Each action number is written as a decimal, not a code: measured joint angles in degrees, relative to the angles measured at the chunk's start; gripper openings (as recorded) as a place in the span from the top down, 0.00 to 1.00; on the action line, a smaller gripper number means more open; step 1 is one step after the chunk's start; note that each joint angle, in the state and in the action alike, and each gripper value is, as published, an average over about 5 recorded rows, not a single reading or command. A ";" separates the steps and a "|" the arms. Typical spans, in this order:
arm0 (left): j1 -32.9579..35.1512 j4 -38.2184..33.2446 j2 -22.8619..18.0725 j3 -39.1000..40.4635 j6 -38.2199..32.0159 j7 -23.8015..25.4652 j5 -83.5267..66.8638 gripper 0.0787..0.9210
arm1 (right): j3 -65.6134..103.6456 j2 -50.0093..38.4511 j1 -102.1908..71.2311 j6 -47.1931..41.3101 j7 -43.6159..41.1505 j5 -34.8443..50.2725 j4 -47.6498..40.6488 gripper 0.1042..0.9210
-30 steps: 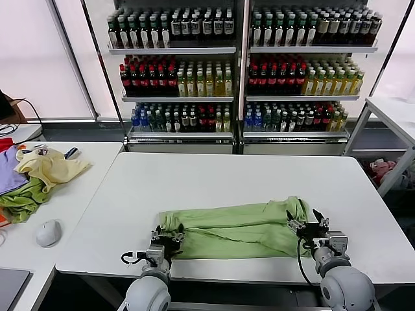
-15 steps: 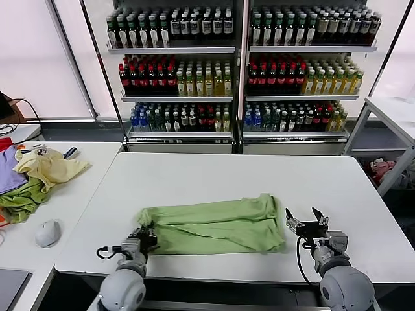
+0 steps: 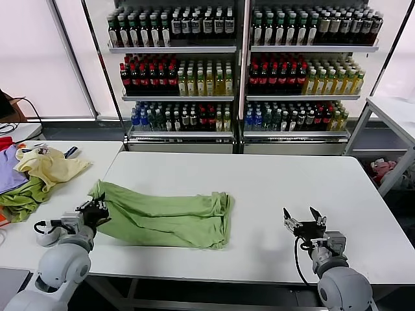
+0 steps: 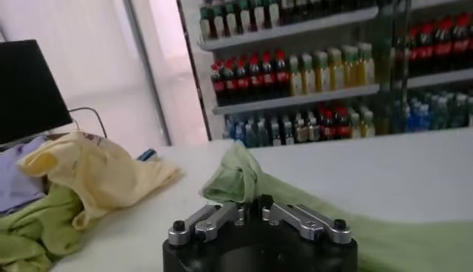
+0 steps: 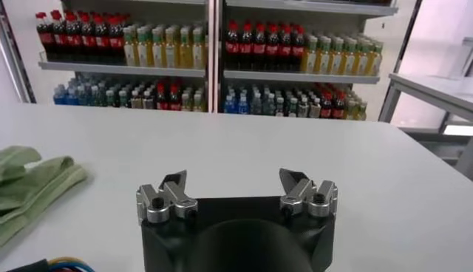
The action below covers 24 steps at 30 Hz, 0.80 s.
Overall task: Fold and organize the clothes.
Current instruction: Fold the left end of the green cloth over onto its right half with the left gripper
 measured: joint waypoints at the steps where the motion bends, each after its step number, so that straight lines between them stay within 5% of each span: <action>1: 0.08 -1.20 -0.12 -0.07 0.22 0.03 -1.43 0.91 | 0.00 0.01 -0.08 -0.01 -0.03 -0.03 0.08 0.12; 12: -1.76 -10.03 -6.20 4.96 2.15 -0.53 -18.43 0.91 | -0.40 0.46 -0.57 0.02 -0.27 -0.81 0.11 0.12; 24: -8.42 -5.37 -15.86 14.26 2.16 -1.80 -24.76 0.91 | -0.62 0.93 -0.34 0.26 -0.42 -1.03 -0.46 0.12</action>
